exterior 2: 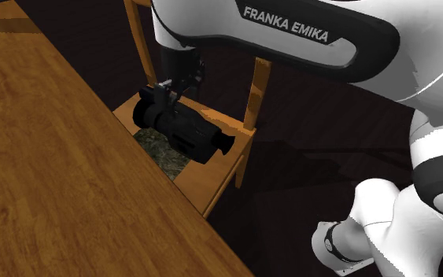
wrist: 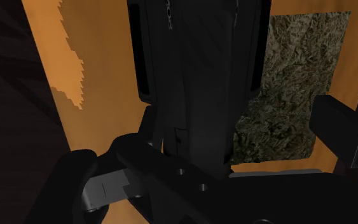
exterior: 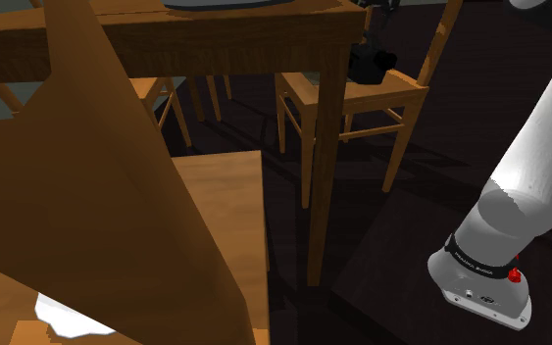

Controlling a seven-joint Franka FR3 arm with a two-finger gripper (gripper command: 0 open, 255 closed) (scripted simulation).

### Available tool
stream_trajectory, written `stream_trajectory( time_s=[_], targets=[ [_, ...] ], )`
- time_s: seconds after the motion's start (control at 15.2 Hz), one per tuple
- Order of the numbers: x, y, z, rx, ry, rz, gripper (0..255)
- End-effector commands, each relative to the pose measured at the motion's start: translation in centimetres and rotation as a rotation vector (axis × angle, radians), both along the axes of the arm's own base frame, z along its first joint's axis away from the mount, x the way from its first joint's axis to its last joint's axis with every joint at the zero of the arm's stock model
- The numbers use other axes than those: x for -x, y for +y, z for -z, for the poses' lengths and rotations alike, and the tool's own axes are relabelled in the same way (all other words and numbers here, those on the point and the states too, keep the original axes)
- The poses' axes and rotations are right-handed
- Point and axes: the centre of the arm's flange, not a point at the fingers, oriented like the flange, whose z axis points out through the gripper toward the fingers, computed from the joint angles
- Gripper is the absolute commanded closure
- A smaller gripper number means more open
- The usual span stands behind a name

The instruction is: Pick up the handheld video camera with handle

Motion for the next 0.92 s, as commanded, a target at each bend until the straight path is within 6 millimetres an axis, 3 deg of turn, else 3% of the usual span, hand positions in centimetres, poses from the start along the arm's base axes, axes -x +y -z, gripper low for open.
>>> stream_trajectory(
  time_s=[0.0, 0.46, 0.59, 0.66, 0.86],
  targets=[
    [-0.3, -1.7, -0.9, -0.004, -0.002, 0.025, 0],
    [-0.3, -1.7, 3.1, -0.004, -0.002, 0.025, 0],
    [-0.3, -1.7, 3.1, -0.004, -0.002, 0.025, 0],
    [-0.3, -1.6, 3.1, -0.004, -0.002, 0.025, 255],
    [-0.3, -1.6, 3.1, -0.004, -0.002, 0.025, 255]
  ],
)
